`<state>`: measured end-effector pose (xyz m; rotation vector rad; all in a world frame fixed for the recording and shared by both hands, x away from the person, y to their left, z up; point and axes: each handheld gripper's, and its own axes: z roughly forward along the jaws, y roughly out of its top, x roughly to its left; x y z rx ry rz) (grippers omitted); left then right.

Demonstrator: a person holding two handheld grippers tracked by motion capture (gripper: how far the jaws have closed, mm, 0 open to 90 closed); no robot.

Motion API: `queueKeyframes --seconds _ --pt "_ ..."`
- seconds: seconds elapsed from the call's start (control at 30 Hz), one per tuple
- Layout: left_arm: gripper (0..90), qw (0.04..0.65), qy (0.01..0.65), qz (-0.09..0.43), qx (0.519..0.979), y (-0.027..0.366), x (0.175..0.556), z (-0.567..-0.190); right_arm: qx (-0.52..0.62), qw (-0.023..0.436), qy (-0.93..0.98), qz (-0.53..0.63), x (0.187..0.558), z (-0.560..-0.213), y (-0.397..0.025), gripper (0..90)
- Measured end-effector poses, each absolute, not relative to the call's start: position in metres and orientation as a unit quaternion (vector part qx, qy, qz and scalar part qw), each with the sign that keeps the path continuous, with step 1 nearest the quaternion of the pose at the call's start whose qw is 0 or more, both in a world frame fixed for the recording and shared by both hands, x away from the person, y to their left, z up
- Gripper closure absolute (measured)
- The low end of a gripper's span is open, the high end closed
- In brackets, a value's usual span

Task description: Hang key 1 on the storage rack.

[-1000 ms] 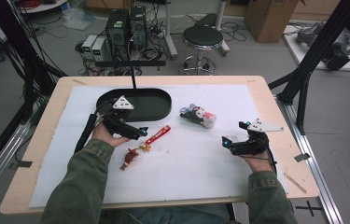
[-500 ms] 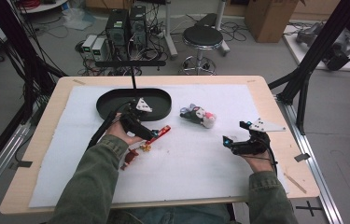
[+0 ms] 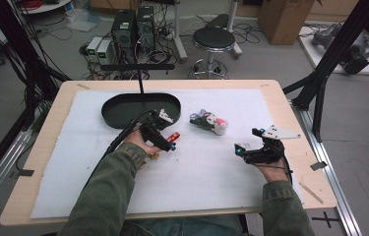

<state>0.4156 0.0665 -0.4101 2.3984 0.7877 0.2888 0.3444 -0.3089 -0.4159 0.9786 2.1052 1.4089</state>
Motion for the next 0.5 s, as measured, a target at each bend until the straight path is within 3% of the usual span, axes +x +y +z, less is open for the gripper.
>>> queueKeyframes --seconds 0.5 --pt "44.4 0.273 0.304 0.104 0.907 0.056 0.437 -0.417 0.351 0.217 0.762 0.499 0.346 -0.417 -0.31 0.5"
